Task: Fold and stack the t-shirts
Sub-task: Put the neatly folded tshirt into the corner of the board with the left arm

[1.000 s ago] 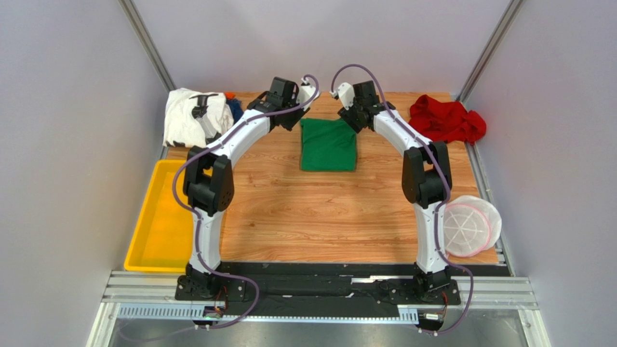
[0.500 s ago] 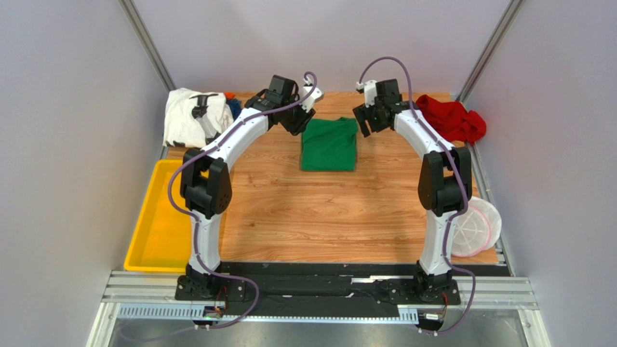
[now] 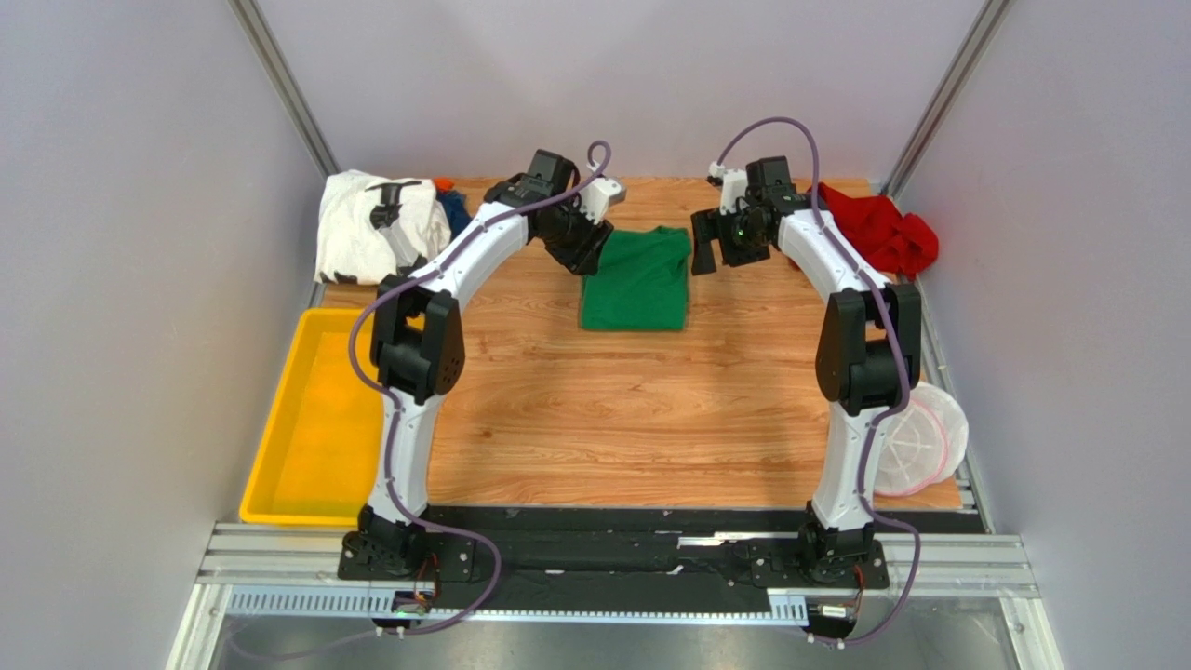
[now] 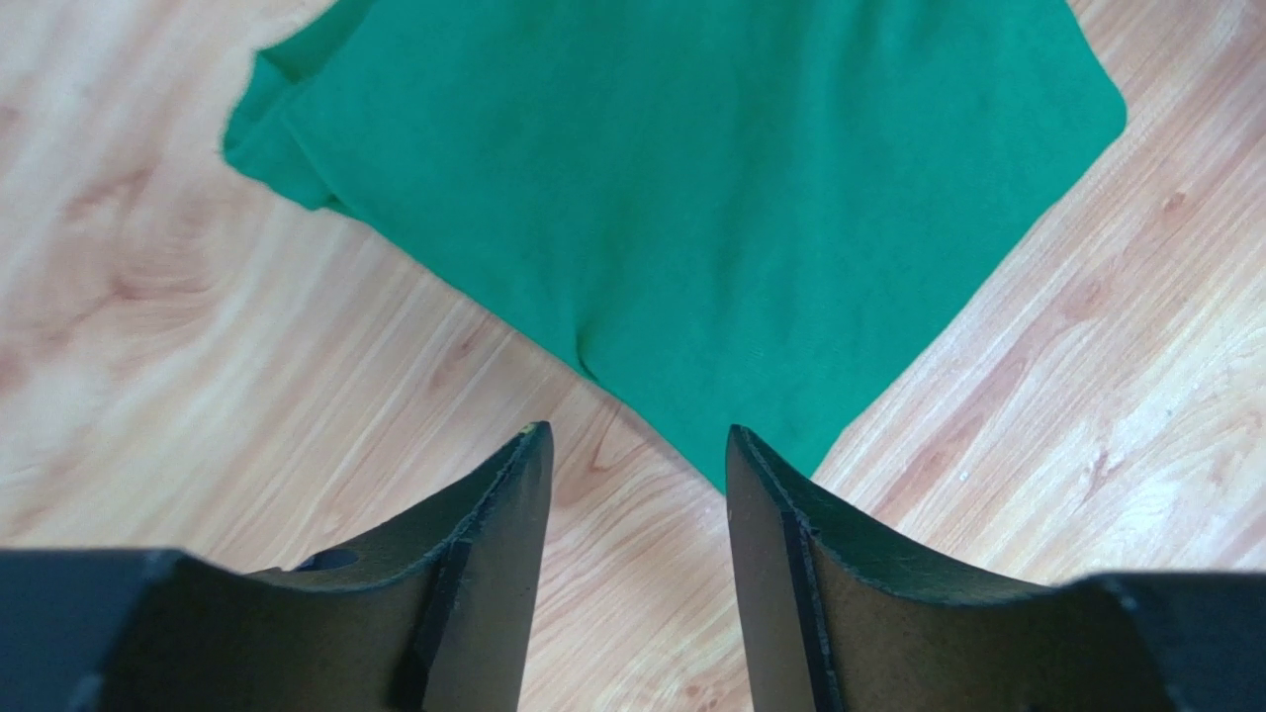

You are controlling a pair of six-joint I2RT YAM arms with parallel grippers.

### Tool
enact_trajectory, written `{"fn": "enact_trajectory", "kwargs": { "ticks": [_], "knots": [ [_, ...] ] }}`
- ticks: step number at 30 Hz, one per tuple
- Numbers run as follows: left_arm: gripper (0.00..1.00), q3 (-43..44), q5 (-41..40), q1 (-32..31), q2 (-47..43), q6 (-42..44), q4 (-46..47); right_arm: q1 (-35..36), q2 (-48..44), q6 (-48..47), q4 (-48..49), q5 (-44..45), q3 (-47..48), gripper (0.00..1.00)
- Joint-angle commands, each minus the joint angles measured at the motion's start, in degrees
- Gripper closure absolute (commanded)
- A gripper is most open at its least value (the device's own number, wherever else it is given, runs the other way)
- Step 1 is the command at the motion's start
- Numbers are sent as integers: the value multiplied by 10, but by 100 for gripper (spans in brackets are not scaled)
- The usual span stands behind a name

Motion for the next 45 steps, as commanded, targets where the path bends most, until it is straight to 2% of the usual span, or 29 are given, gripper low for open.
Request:
{"fn": "enact_trajectory", "kwargs": {
  "ticks": [1, 9, 16, 19, 27, 30, 45],
  "knots": [
    [38, 63, 93, 40, 53, -40, -59, 4, 0, 16, -6, -36, 22, 18],
    [36, 76, 125, 61, 84, -50, -79, 16, 23, 4, -9, -20, 66, 17],
    [35, 113, 220, 72, 129, -85, -104, 45, 61, -18, -30, 21, 131, 16],
    [35, 118, 237, 73, 141, -95, -103, 54, 74, -27, -33, 35, 148, 16],
    [34, 117, 225, 75, 149, -121, -94, 67, 94, -44, -32, 69, 169, 13],
    [34, 117, 212, 77, 150, -128, -89, 71, 98, -49, -28, 74, 172, 6],
    [33, 161, 206, 79, 202, -166, -99, 80, 113, -66, -32, 87, 190, 6]
  ]
}}
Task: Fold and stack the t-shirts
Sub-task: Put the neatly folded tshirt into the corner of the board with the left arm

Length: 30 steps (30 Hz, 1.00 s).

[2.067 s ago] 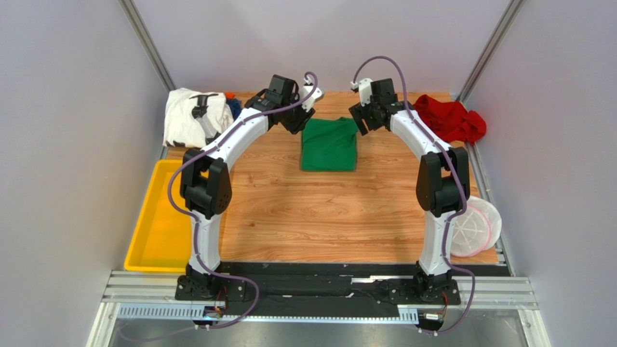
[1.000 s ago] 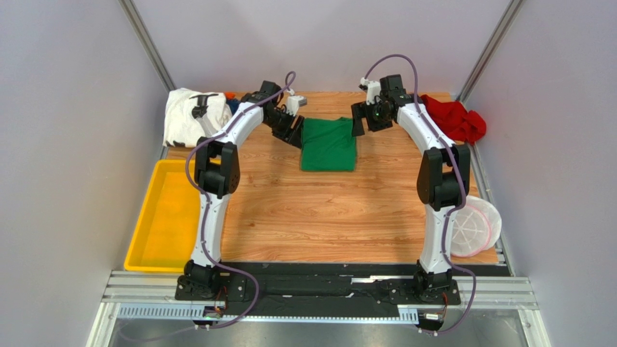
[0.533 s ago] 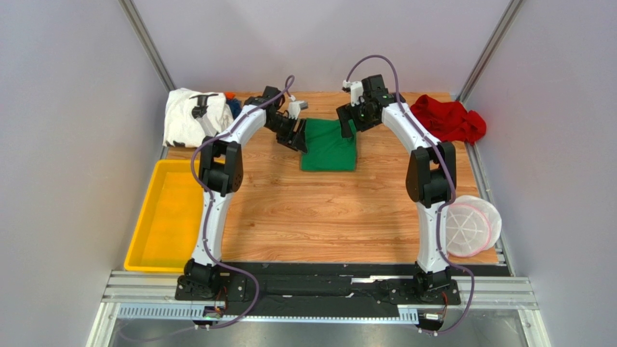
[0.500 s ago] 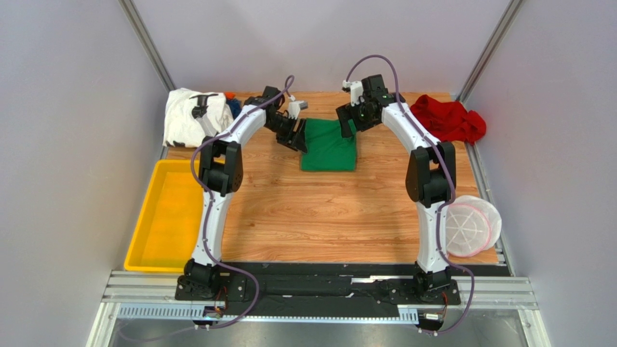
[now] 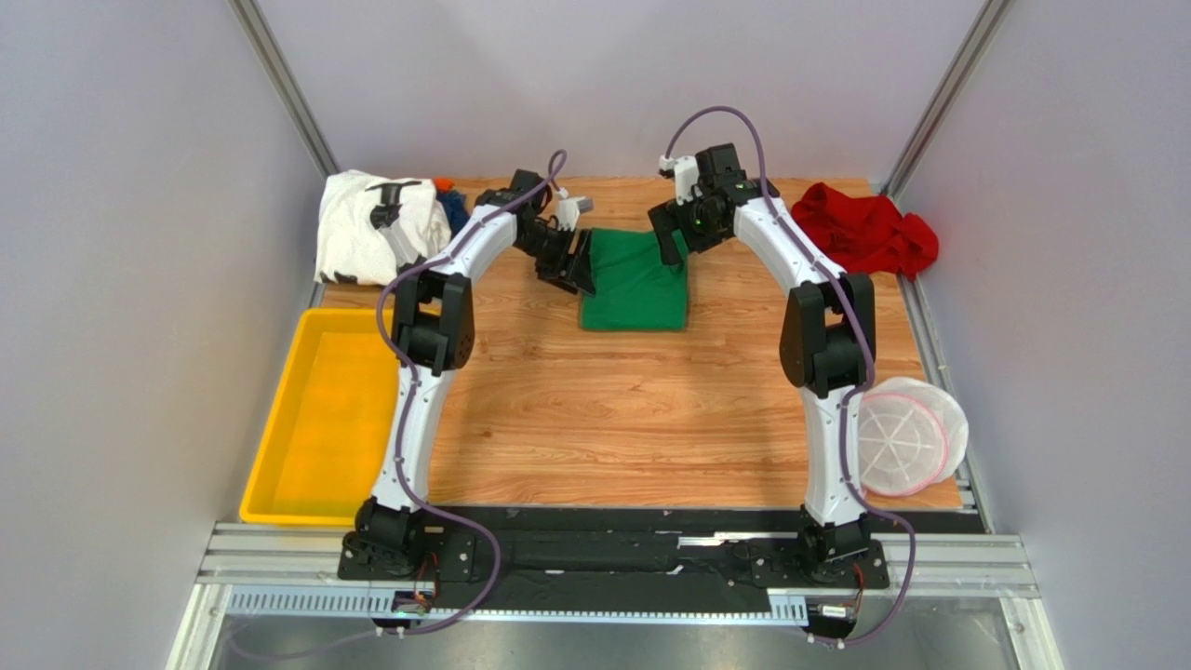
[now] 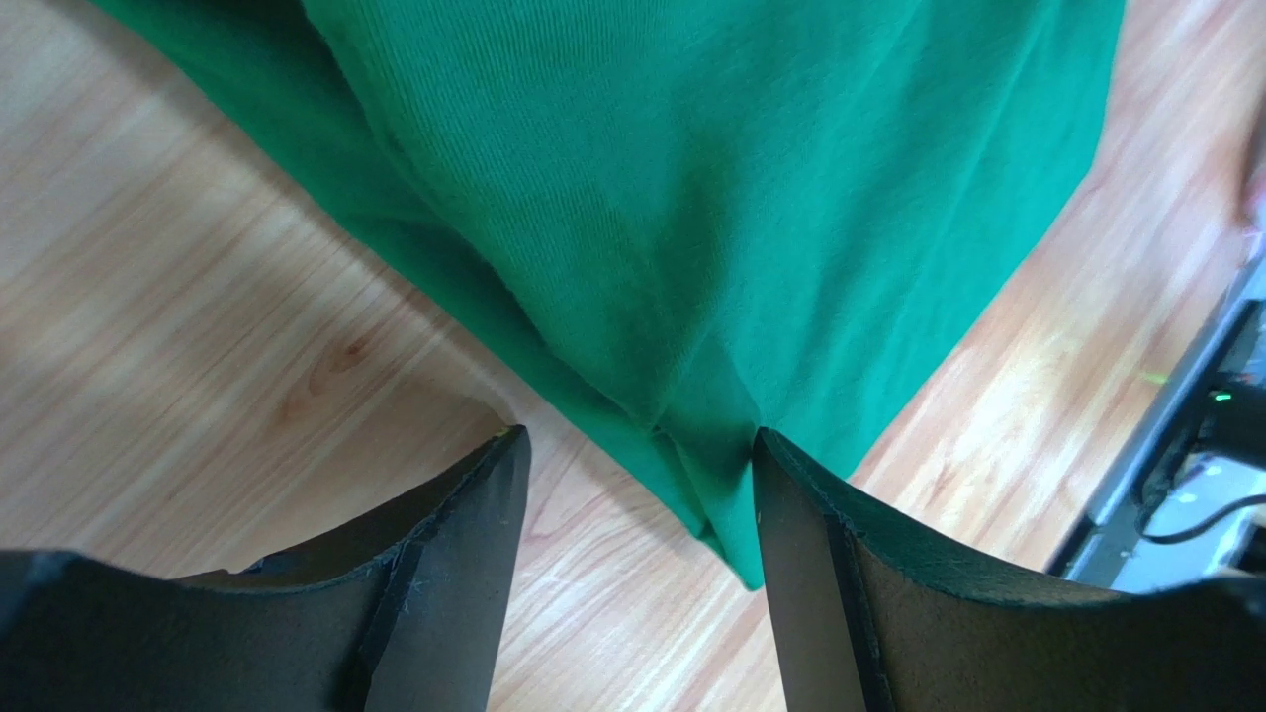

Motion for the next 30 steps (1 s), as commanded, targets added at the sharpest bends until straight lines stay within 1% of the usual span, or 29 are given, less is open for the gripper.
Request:
{"fn": "enact_trajectory", "kwargs": {
  "ticks": [1, 6, 7, 15, 24, 30],
  "knots": [
    [33, 24, 2, 4, 10, -21, -4, 7, 6, -16, -2, 9, 33, 6],
    [32, 39, 0, 4, 24, -21, -4, 11, 9, -16, -3, 6, 39, 6],
    [32, 43, 0, 4, 26, -34, -4, 12, 11, -16, -2, 6, 39, 6],
    [30, 83, 19, 4, 60, -53, -5, 21, 30, -20, -1, 18, 57, 6],
    [32, 78, 23, 0, 58, -62, -11, 26, 42, -23, -7, 20, 65, 6],
    [33, 77, 25, -22, 58, -54, -31, 29, 45, -23, -7, 14, 61, 7]
  ]
}}
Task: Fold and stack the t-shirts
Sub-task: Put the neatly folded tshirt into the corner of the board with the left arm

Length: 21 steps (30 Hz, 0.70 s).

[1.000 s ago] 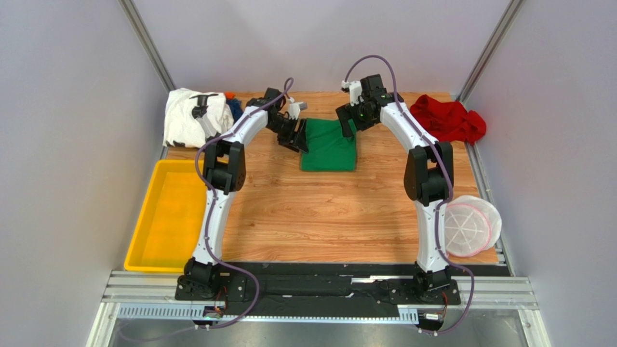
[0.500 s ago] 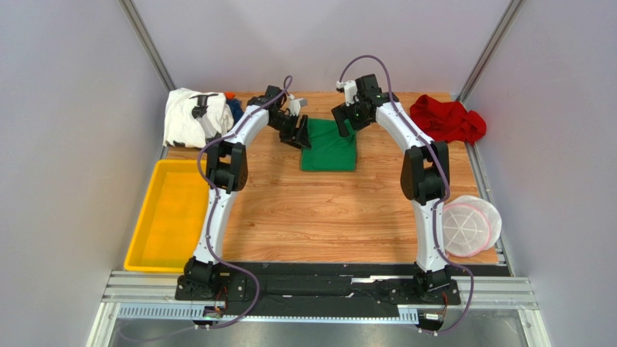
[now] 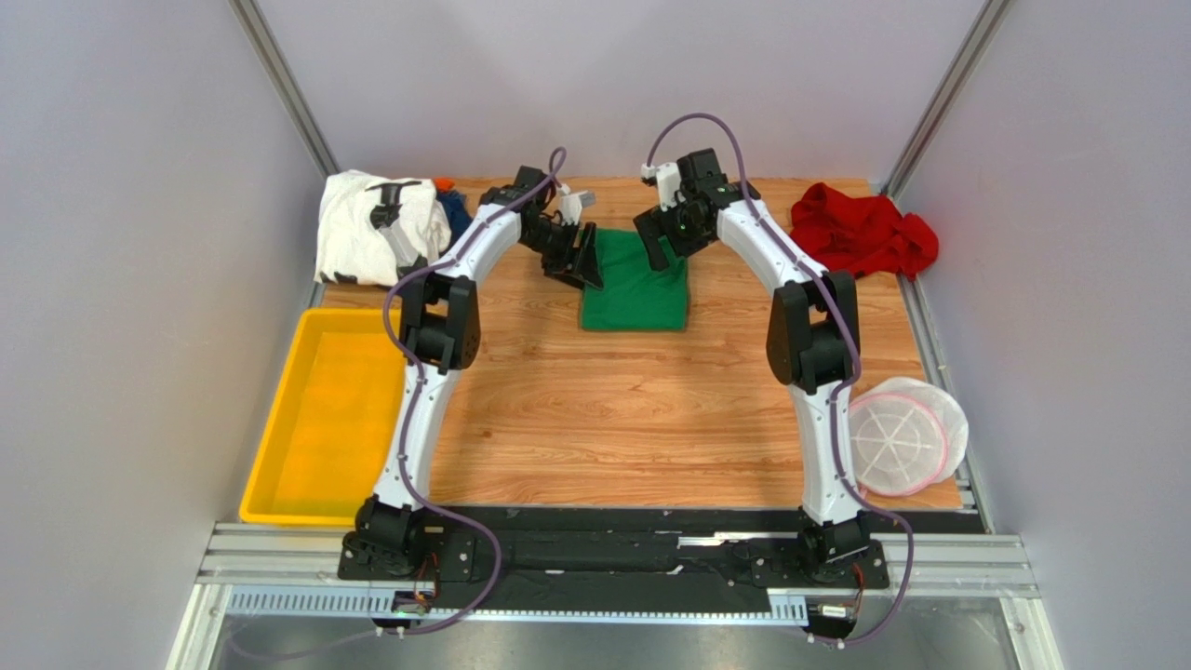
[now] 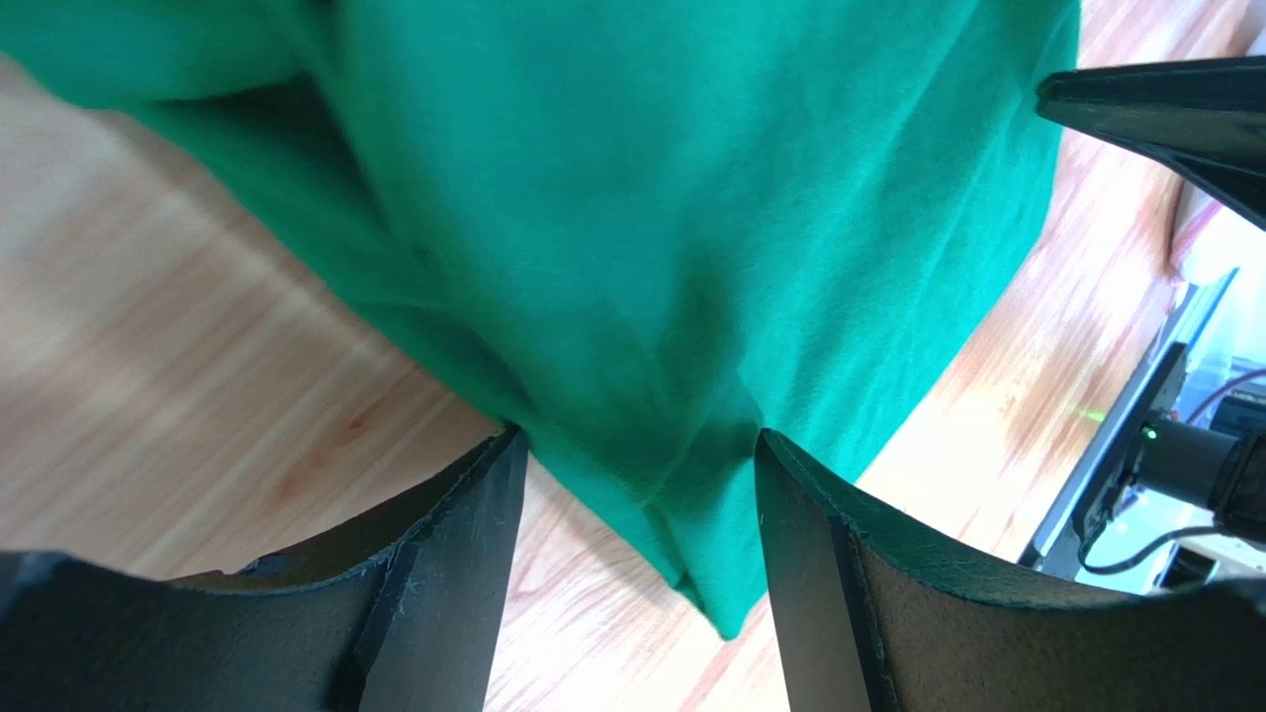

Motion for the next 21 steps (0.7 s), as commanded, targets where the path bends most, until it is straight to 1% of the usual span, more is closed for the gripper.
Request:
{"fn": "enact_trajectory", "kwargs": {
  "ticks": [1, 11, 21],
  "knots": [
    [33, 5, 4, -21, 11, -2, -25, 6, 8, -7, 3, -1, 23, 7],
    [34, -11, 11, -21, 3, -5, -19, 13, 20, -11, 5, 4, 2, 7],
    [34, -22, 11, -21, -2, -2, -17, 15, 33, -48, -7, 87, -18, 7]
  ]
}}
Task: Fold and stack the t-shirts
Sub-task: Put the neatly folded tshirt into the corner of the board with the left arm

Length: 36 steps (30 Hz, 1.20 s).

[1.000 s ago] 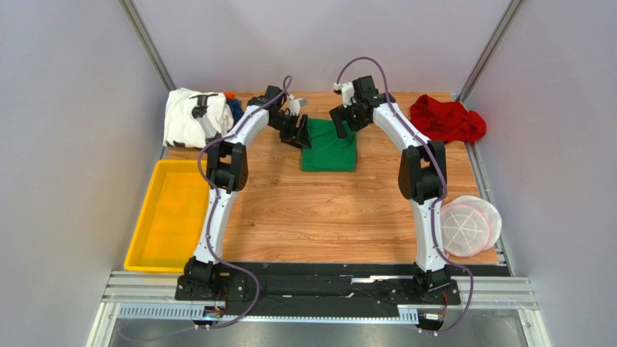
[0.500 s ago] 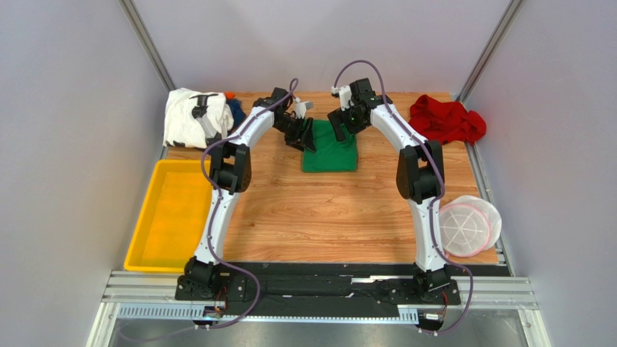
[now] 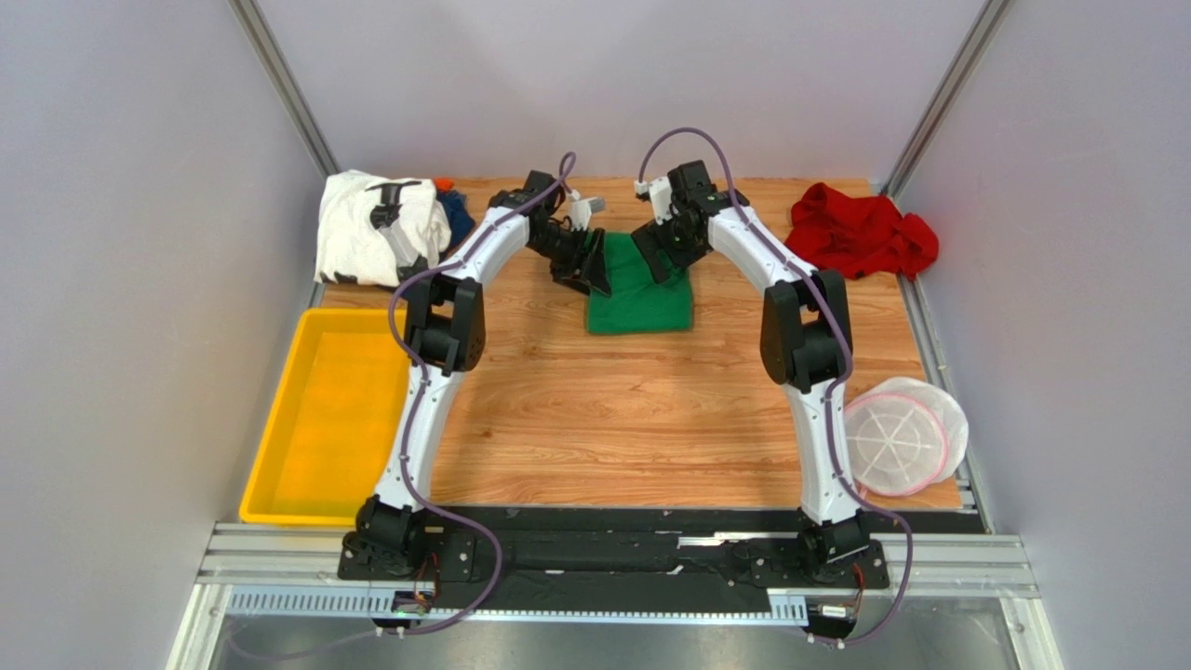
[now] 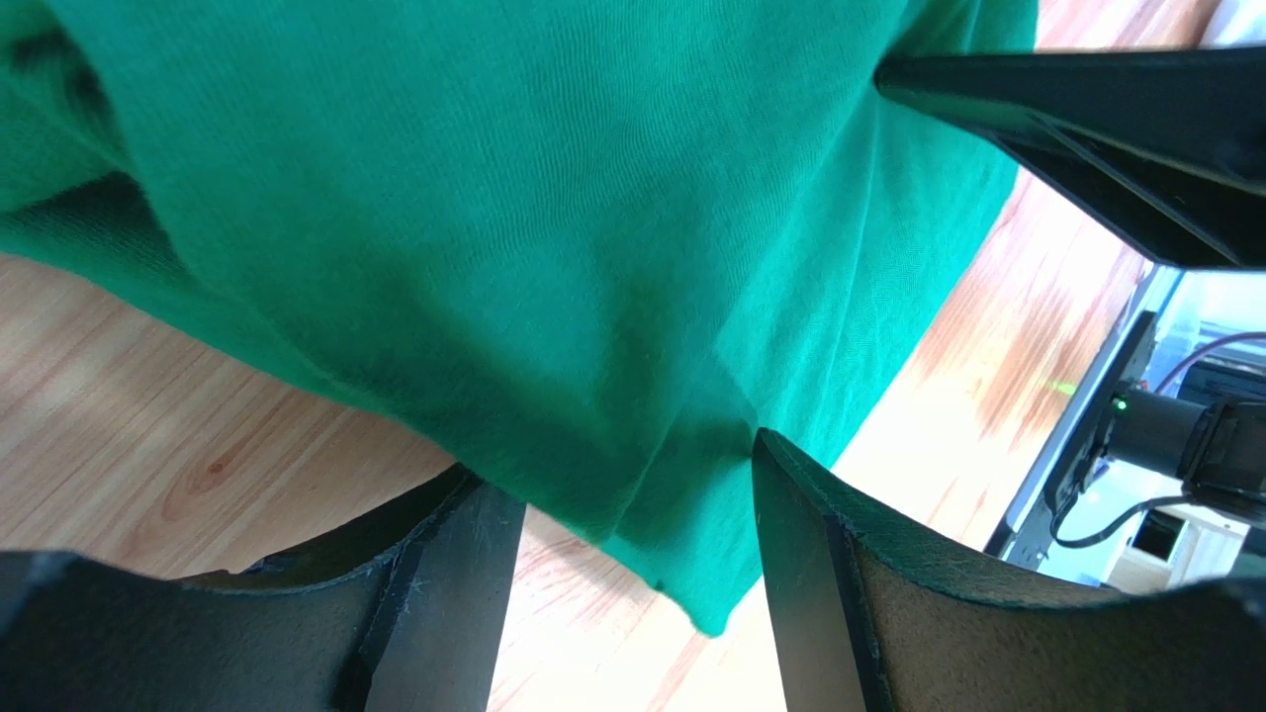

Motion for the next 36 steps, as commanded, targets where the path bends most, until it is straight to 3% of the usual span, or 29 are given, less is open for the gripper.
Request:
{"fn": "enact_trajectory", "kwargs": {
  "ticks": [1, 9, 21, 27, 36],
  "knots": [
    [34, -17, -7, -3, -4, 1, -12, 5, 16, -33, -4, 51, -5, 8],
    [34, -66, -13, -1, -30, -2, 1, 22, 36, -43, -2, 51, 2, 8],
    [35, -63, -19, -2, -28, -27, 5, 26, 33, -39, 4, 36, -12, 9],
    [35, -110, -35, 24, -61, -11, 7, 27, 27, -38, 4, 33, -12, 9],
    [35, -100, -30, 49, -46, -42, 13, 29, 27, -35, 4, 26, -18, 9]
  ]
}}
